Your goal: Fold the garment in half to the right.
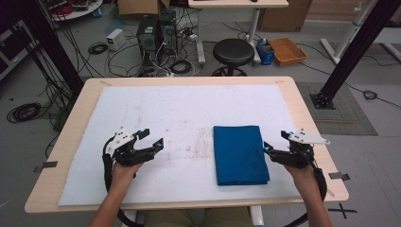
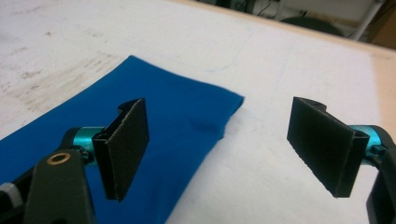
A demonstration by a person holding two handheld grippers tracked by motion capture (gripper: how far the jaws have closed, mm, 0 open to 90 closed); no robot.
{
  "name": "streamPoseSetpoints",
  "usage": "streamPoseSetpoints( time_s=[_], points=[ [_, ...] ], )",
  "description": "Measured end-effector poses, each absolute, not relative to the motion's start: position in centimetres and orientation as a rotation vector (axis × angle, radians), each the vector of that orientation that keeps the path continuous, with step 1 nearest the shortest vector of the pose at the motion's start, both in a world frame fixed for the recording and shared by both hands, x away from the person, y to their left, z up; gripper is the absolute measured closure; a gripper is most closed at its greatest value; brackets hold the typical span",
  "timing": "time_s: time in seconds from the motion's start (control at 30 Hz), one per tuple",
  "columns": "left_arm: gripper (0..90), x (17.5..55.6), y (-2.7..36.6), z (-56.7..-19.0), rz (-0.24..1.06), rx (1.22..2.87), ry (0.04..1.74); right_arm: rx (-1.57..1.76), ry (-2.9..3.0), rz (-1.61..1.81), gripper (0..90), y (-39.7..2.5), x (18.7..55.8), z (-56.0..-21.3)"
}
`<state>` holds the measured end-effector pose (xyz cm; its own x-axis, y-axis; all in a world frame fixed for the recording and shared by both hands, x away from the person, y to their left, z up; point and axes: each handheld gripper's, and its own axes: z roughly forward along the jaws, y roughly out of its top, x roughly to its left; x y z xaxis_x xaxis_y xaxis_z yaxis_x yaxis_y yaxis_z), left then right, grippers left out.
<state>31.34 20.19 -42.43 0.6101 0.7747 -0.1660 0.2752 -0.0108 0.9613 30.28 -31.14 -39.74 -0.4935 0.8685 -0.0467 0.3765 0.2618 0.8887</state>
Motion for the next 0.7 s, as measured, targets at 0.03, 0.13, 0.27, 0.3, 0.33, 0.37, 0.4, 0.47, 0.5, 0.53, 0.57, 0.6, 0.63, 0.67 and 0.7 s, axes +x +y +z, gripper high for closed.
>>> streamPoseSetpoints(
  time_s=[0.03, 0.13, 0.27, 0.3, 0.33, 0.37, 0.4, 0.47, 0.5, 0.53, 0.57, 0.6, 0.63, 0.67, 0.7],
  points=[
    [25.9, 31.3, 20.3, -42.4, 0.497, 1.573, 0.902, 1.125, 1.977, 1.194, 20.4, -31.4, 30.0, -39.5],
    [24.7, 31.0, 20.7, -42.0, 0.517, 1.557, 0.877, 1.119, 1.932, 1.215, 20.4, -32.3, 29.2, -39.2],
    [22.1, 30.8, 20.9, -41.9, 0.507, 1.543, 0.85, 1.118, 1.886, 1.239, 20.4, -33.4, 28.7, -39.1],
    [22.1, 30.8, 20.9, -42.0, 0.512, 1.553, 0.848, 1.125, 1.883, 1.239, 20.4, -33.5, 28.7, -39.1],
    [22.1, 30.8, 20.9, -42.0, 0.509, 1.556, 0.846, 1.134, 1.881, 1.247, 20.4, -33.7, 28.6, -39.2],
    [22.1, 30.7, 20.9, -42.1, 0.509, 1.559, 0.847, 1.129, 1.881, 1.247, 20.3, -33.7, 28.6, -39.2],
    [22.1, 30.7, 20.9, -42.1, 0.507, 1.563, 0.846, 1.133, 1.884, 1.249, 20.4, -33.8, 28.6, -39.3],
    [22.1, 30.7, 20.9, -42.2, 0.509, 1.567, 0.841, 1.139, 1.89, 1.244, 20.3, -33.8, 28.8, -39.5],
    [22.1, 30.6, 20.8, -42.2, 0.508, 1.566, 0.841, 1.142, 1.889, 1.244, 20.3, -33.8, 28.8, -39.6],
    [22.1, 30.6, 20.8, -42.2, 0.509, 1.569, 0.84, 1.143, 1.89, 1.245, 20.4, -33.8, 28.9, -39.6],
    [22.1, 30.6, 20.8, -42.2, 0.511, 1.57, 0.84, 1.145, 1.889, 1.246, 20.4, -33.8, 28.9, -39.7],
    [22.1, 30.6, 20.8, -42.3, 0.51, 1.568, 0.84, 1.144, 1.89, 1.246, 20.3, -33.8, 28.9, -39.7],
    [22.1, 30.6, 20.8, -42.3, 0.511, 1.57, 0.841, 1.141, 1.89, 1.246, 20.4, -33.8, 28.9, -39.7],
    [22.1, 30.6, 20.8, -42.3, 0.512, 1.571, 0.84, 1.141, 1.889, 1.246, 20.3, -33.9, 28.9, -39.7],
    [22.1, 30.6, 20.8, -42.3, 0.51, 1.573, 0.839, 1.143, 1.887, 1.248, 20.4, -33.9, 28.9, -39.7]
  ],
)
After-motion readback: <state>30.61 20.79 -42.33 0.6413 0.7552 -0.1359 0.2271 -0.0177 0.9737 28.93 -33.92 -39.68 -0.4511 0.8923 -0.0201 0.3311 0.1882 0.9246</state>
